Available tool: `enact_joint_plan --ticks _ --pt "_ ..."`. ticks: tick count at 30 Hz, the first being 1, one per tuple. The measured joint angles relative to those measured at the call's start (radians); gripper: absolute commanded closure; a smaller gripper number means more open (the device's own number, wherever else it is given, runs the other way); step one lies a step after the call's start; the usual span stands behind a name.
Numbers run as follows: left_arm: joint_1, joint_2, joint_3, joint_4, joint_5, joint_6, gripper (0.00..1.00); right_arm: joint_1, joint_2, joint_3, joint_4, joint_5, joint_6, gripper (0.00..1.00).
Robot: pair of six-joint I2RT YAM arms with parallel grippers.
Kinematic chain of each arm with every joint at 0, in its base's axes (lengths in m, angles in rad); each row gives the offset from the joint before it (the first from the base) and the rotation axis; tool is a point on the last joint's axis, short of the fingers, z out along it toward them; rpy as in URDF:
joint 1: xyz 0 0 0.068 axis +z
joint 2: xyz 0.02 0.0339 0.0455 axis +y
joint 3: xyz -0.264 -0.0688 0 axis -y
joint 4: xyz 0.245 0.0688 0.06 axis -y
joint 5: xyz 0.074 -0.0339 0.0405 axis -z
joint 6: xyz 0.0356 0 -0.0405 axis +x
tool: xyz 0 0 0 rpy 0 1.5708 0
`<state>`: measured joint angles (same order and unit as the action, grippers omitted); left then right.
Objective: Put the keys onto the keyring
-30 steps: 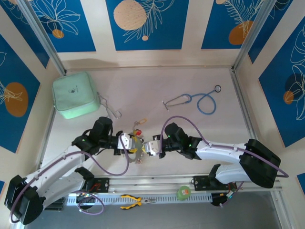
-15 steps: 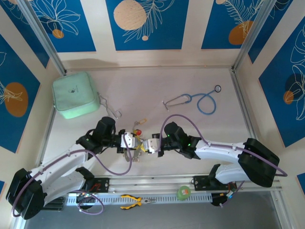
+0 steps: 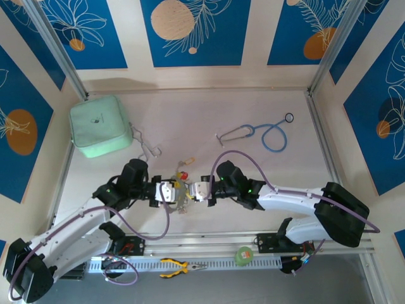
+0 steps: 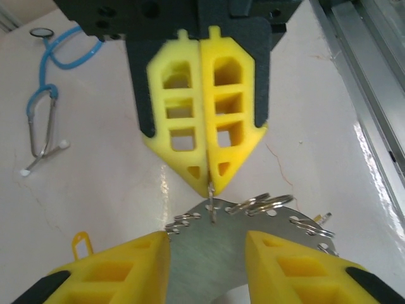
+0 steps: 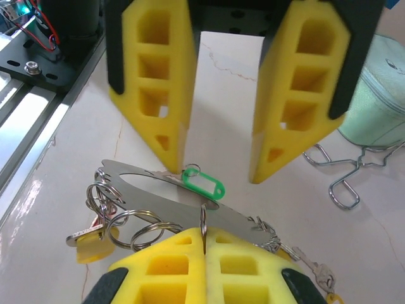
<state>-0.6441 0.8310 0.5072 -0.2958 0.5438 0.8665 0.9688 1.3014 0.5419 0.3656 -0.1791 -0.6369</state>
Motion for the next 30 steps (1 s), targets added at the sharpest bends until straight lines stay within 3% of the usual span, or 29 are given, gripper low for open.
enact_joint_plan --ticks 24,27,30 --pt "-0.001 0.043 0.0 0.056 -0.02 -0.039 0.88 0.003 0.046 0.04 0.047 -0.023 0.056 1.0" --pt "-0.001 0.043 0.0 0.057 -0.023 -0.041 0.98 -0.001 0.046 0.04 0.053 -0.034 0.065 1.0" --pt "-0.002 0.05 0.0 0.068 -0.029 -0.038 1.0 -0.007 0.046 0.04 0.054 -0.039 0.071 1.0"
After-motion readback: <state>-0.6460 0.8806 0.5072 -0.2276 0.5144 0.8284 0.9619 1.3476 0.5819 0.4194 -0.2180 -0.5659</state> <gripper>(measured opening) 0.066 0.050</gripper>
